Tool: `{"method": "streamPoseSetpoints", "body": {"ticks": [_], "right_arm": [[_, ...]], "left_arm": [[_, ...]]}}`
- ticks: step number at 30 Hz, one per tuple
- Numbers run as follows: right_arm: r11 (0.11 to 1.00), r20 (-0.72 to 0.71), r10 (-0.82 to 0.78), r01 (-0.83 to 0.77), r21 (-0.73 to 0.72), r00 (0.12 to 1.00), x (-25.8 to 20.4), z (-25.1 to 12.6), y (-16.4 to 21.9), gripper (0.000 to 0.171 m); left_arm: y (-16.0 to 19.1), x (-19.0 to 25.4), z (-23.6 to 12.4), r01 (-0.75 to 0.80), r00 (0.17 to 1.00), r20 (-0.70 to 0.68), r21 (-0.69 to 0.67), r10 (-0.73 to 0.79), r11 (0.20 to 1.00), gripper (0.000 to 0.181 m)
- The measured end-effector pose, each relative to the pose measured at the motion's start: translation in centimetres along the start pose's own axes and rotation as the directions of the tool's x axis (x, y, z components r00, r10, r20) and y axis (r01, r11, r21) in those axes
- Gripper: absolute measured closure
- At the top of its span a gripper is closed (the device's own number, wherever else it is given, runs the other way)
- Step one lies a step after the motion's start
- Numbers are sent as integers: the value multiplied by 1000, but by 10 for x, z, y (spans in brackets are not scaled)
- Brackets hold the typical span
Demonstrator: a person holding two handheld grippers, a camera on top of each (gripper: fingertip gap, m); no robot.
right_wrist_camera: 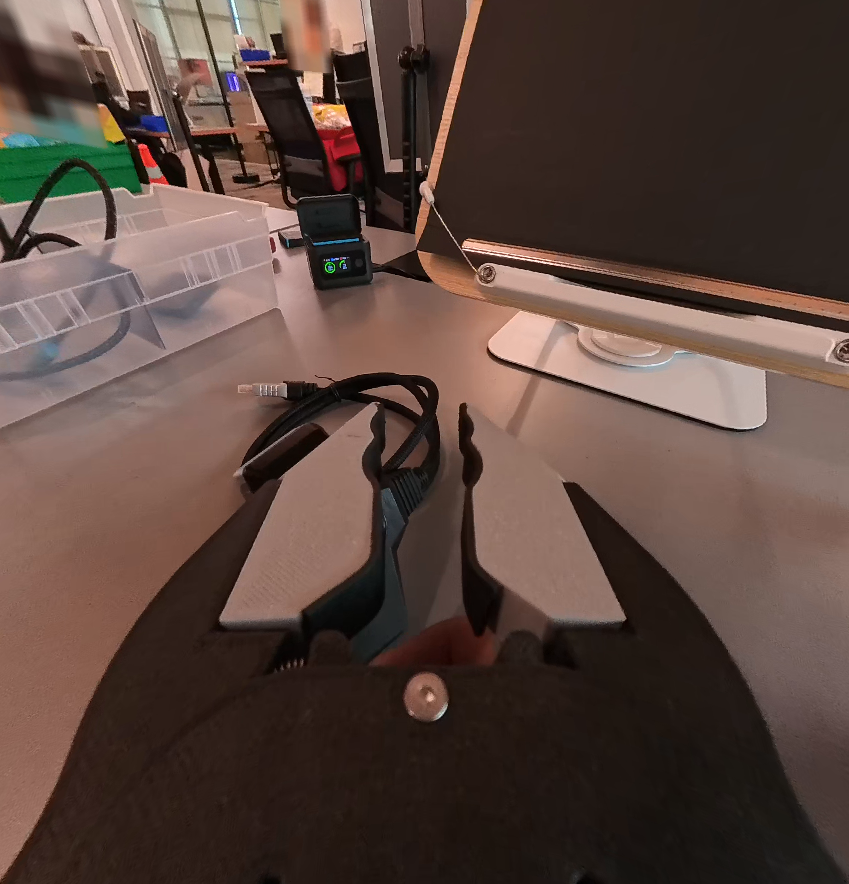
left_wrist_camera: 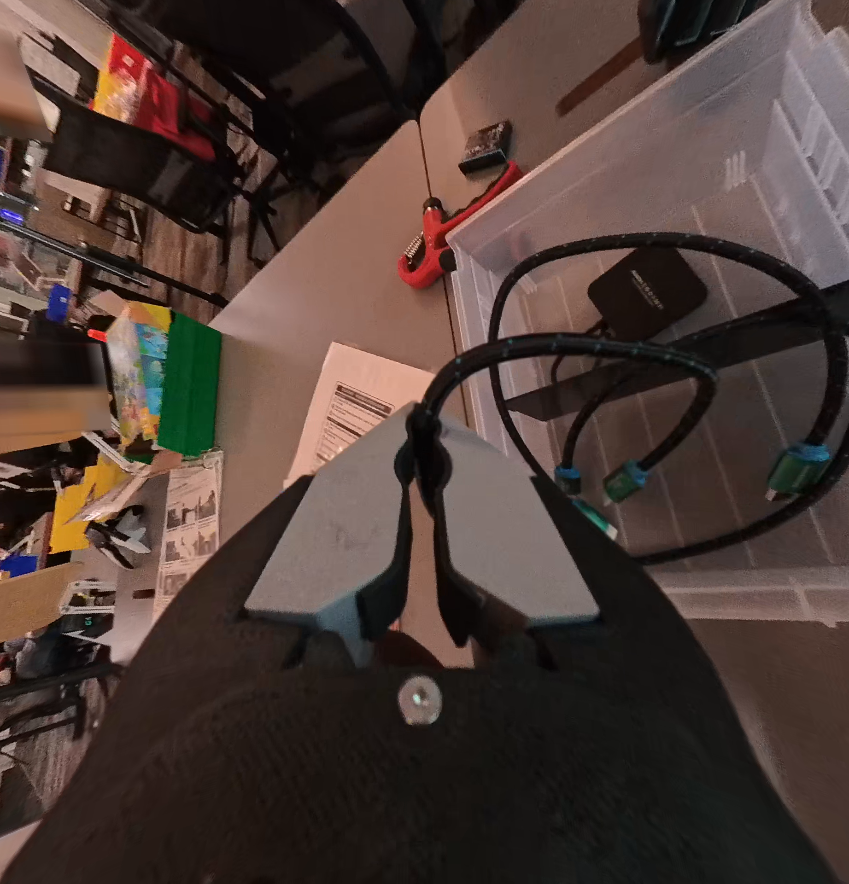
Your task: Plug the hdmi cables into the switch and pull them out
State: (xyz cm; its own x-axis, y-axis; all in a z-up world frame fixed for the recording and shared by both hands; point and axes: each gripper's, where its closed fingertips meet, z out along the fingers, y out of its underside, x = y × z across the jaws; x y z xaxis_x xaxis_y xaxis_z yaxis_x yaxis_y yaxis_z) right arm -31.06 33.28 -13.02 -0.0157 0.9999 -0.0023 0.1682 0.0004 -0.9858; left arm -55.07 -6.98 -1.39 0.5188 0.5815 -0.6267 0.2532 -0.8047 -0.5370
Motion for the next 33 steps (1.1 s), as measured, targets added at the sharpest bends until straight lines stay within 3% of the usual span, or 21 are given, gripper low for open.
{"method": "streamPoseSetpoints", "body": {"ticks": [6,9,11,14,16,21,24,27,33], "right_arm": [[1000,0,-1,1,-3,1000,0,1,1,144],[1000,1,7,-7,-1,1000,1,0,0,143],[1000,5,13,-13,-1,1000,1,1,0,141],[999,-14,31,-30,18,999,5,-1,-3,128],[997,-16,52,-51,55,998,9,-5,-10,123],[984,-53,100,-90,157,994,24,-21,-30,113],[979,-96,99,-80,186,990,31,-29,-36,106],[983,-133,57,-33,178,989,31,-29,-36,101],[982,-182,-46,78,174,982,27,-29,-41,101]], "left_arm": [[-35,-22,-32,27,995,92,188,-45,982,181],[-70,-32,-74,83,987,96,363,-126,928,181],[-100,-18,-112,109,992,6,486,-128,867,181],[-137,63,-161,78,962,-255,601,98,795,181],[-146,129,-175,-12,906,-323,628,275,778,181],[-128,297,-167,-193,627,-520,617,580,763,181],[-140,351,-147,-136,588,-559,644,585,752,181],[-154,394,-143,-23,497,-654,647,570,762,181],[-165,456,-106,-21,508,-631,671,586,741,181]]}}
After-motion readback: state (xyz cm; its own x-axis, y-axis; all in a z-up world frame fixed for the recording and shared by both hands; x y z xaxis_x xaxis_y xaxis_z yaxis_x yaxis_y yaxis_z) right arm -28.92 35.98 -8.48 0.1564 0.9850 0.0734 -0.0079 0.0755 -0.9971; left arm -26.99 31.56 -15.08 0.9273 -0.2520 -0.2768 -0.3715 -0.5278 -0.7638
